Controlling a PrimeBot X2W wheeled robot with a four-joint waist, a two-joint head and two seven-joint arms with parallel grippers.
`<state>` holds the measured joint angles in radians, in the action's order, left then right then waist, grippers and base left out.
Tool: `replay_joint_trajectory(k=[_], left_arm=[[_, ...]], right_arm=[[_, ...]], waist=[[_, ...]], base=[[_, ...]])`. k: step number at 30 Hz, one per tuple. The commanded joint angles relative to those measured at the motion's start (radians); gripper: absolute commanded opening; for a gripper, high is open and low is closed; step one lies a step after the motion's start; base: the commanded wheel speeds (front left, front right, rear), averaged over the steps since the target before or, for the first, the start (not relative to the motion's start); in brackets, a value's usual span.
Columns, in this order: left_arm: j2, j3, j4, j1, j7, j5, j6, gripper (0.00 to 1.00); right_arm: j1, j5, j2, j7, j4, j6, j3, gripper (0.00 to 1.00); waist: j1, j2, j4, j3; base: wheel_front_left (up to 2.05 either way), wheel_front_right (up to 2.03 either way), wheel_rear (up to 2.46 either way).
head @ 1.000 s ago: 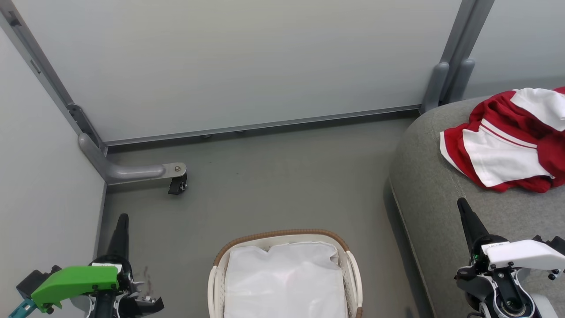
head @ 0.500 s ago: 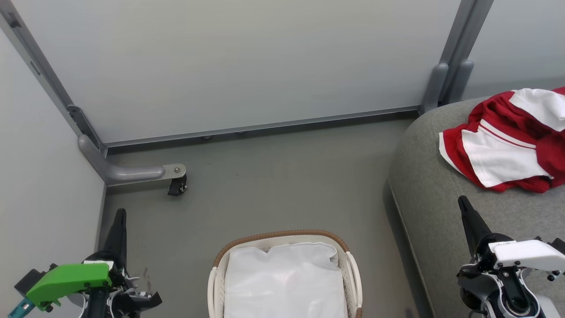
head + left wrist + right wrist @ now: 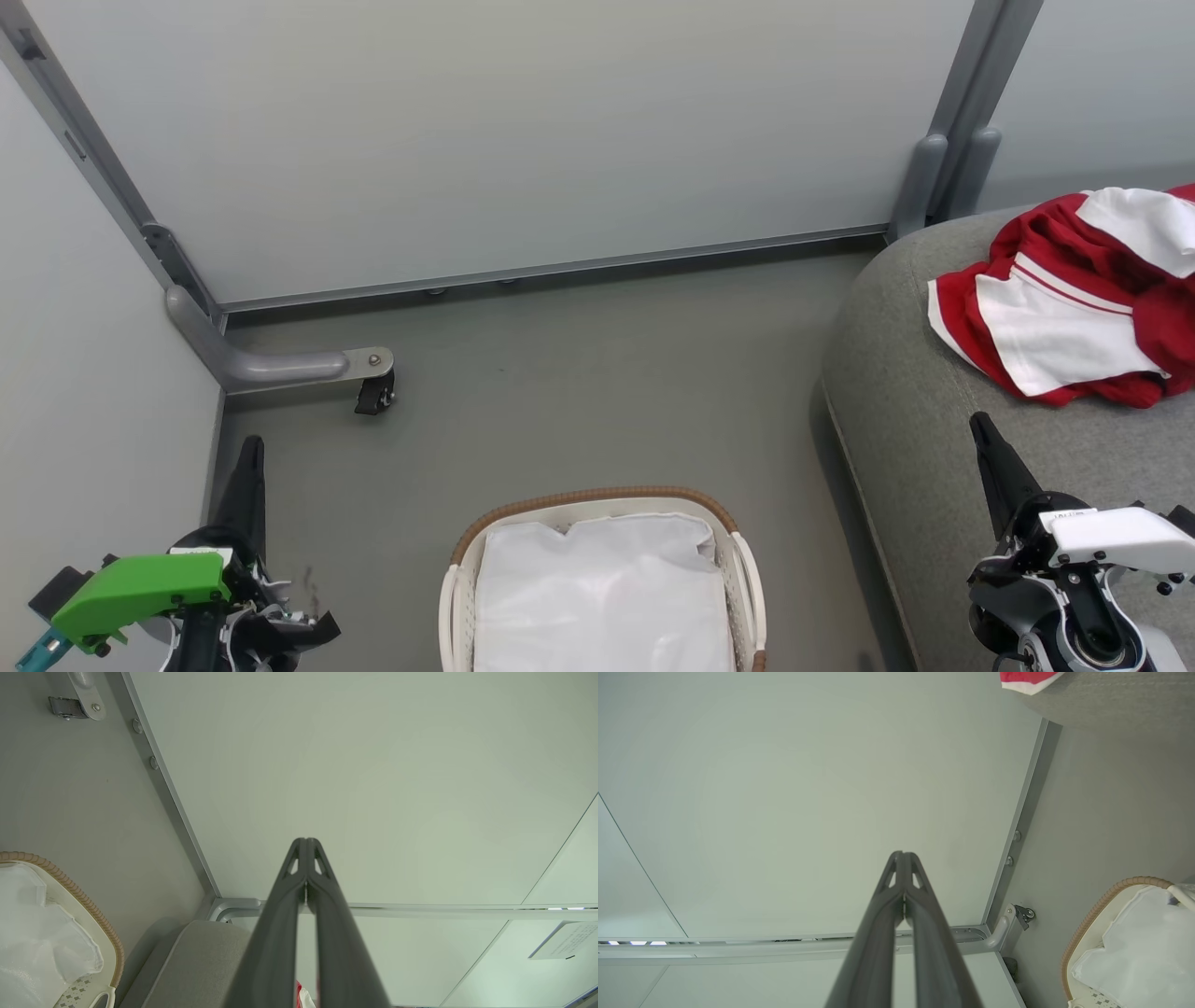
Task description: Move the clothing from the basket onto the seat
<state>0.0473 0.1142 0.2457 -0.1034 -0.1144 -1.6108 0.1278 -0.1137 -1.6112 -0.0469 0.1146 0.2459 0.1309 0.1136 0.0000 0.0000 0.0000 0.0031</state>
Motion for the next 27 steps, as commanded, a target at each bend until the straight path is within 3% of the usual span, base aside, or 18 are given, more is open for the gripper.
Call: replay_joint_trajectory(k=[1, 27], left_arm=[[0.005, 0.002, -0.002, -0.01, -0.003, -0.004, 0.006, 0.0], [0.005, 0.002, -0.002, -0.01, -0.003, -0.004, 0.006, 0.0]], right_arm=[[0.01, -0.003, -0.006, 0.003, -0.004, 0.0, 0.002, 0.0], [0.01, -0.003, -0.006, 0.003, -0.003, 0.0, 0.002, 0.0]], waist=[[0.0, 0.0, 0.0, 0.0], [0.0, 0.0, 0.0, 0.0]], base=[[0.0, 0.0, 0.0], [0.0, 0.0, 0.0]])
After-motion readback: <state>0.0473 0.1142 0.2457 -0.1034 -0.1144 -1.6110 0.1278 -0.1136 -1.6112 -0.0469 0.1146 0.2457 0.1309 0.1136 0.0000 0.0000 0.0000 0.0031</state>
